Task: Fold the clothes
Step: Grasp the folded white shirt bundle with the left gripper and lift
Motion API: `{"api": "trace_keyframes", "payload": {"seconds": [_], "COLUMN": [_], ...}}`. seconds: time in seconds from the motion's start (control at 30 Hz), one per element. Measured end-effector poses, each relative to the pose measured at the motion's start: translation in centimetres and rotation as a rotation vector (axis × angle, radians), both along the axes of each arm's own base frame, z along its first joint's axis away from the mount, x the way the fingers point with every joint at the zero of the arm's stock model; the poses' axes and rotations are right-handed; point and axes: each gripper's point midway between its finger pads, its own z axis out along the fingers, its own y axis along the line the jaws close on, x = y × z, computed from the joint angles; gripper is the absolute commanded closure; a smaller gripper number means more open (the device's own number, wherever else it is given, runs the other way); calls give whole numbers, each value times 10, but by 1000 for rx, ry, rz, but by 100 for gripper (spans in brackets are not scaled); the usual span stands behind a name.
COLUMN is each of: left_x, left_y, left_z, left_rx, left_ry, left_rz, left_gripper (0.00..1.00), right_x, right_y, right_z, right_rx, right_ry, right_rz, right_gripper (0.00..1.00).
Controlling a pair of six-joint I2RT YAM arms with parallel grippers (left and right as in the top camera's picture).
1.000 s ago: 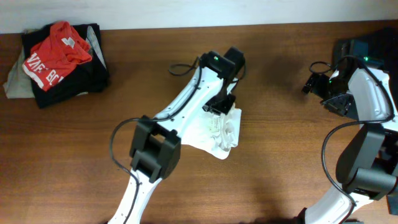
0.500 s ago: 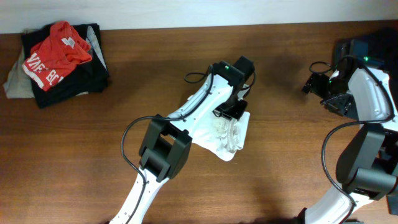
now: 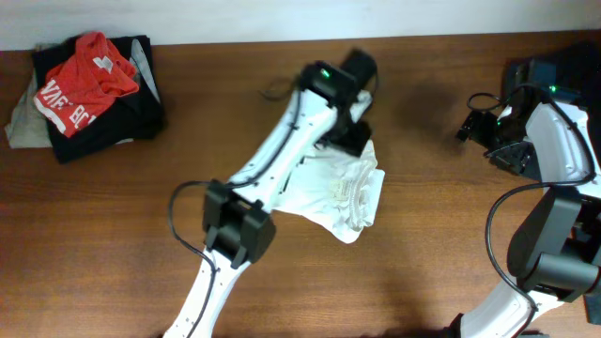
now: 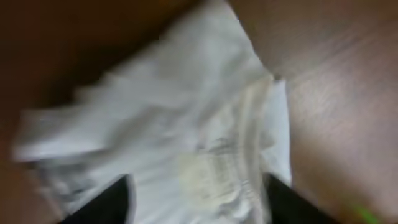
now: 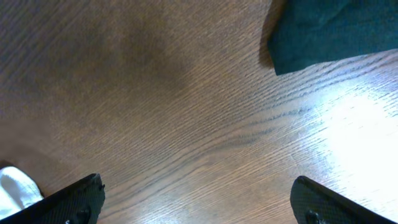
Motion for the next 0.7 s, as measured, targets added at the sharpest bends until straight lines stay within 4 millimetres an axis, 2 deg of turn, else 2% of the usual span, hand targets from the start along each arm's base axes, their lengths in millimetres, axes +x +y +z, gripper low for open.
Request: {"api": "trace_keyframes", "payload": {"seconds": [0.07,0.1,0.13,0.2,0.23,0.27,0.33,0.37,0.43,0.53,0.7], "left_x": [21,34,43,55,63,66,67,65,47,17,-12], "left_y": [22,41,58,101,130,146,189,193,191,171,133], "left_z": [34,51,58,54,47,41,17,10,-15,-48,-90], "left_rx": [4,13,24,50,52,33,-67,-109,-237,-366,-474], "left_ry": [-101,-148,-165,-128,-88,-53,83,119,254,396,472], "left_rz": [49,88,124,203,253,268,287,278,217,132,53], "left_gripper": [1,1,1,1,1,1,1,1,1,1,1], "right_x": [0,0,0,0,0,0,0,0,0,0,0], "right_y": [0,0,0,0,0,0,0,0,0,0,0], "right_z": [0,0,0,0,0,0,0,0,0,0,0], "right_rx": [0,0,0,0,-1,0,0,0,0,0,-1], "right_ry": [0,0,0,0,1,0,0,0,0,0,-1], "right_rz": [-1,0,0,-1,0,0,-1,-1,0,0,0], "right_gripper": [1,1,1,1,1,1,1,1,1,1,1]}}
